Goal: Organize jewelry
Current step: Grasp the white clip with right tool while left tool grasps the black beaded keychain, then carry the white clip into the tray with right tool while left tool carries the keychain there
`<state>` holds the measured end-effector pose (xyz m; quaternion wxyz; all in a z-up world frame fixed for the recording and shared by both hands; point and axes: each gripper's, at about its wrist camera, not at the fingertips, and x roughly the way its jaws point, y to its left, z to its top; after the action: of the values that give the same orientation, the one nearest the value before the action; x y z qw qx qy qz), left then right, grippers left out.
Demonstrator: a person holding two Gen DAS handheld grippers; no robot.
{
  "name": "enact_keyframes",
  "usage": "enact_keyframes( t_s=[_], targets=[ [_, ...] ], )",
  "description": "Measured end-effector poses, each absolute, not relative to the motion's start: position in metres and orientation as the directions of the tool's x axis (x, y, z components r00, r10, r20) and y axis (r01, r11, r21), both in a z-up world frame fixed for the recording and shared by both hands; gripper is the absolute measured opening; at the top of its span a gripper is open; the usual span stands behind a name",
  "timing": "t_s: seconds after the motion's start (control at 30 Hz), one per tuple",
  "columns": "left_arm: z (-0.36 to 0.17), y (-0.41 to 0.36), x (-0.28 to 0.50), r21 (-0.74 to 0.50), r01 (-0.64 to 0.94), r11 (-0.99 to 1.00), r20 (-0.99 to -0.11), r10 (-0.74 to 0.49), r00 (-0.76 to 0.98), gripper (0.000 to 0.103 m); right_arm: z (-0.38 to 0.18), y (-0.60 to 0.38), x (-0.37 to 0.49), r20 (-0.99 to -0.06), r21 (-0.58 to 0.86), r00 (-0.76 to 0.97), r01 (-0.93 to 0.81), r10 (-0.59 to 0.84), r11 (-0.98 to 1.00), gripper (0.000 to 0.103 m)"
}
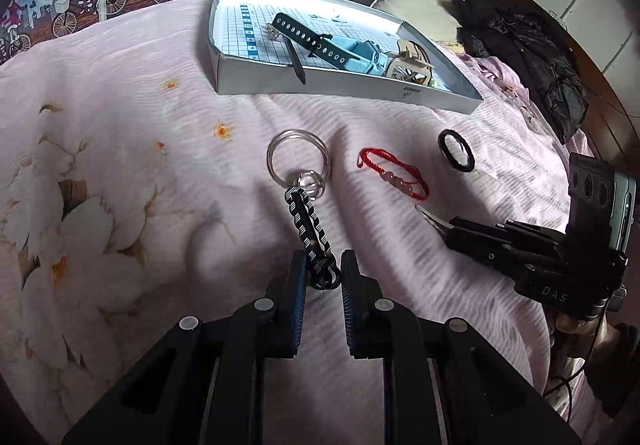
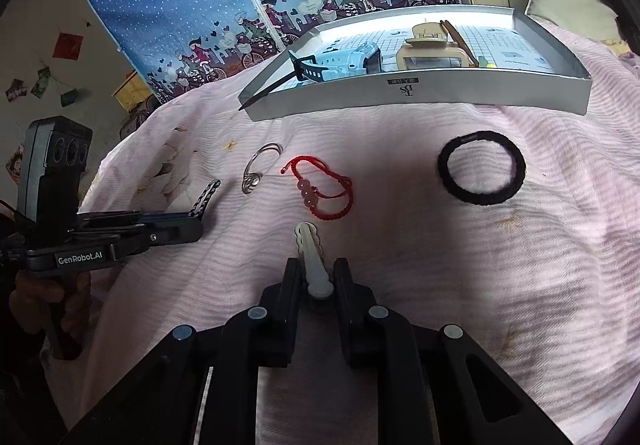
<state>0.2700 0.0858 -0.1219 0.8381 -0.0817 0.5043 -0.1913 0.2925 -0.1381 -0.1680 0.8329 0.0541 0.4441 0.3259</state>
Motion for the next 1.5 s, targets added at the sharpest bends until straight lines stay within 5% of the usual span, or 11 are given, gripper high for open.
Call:
enact_keyframes(
  t_s=[0.47,0.87,1.27,1.5],
  targets=[
    [-0.123,0.079,0.255,-0.389,0.205,0.898,-0.812,-0.439,0.385,0.013,-0.168,-0.136,0.283,-0.703,0.393,0.372,-0.507,0.606,0.767,0.016],
    [-0.087,0.070,0.258,-0.316,0.252,0.915,-0.708,-0.405,0.579,0.013,-0.141,-0.144,0.286,-0.637,0.344,0.522,-0.466,0.568,0.815,0.015],
    [-0.058,0.082,0.358,-0.348,0.188,0.918,-0.662,-0.383,0.644,0.013,-0.102,-0.123,0.378,-0.617,0.236,0.623,-0.436,0.481,0.868,0.015],
    [-0.077,0.095,0.420,-0.317,0.084,0.945,-0.742,-0.301,0.599,0.013,-0.112,-0.114,0.419,-0.670,0.247,0.604,-0.367,0.431,0.897,0.015]
  ],
)
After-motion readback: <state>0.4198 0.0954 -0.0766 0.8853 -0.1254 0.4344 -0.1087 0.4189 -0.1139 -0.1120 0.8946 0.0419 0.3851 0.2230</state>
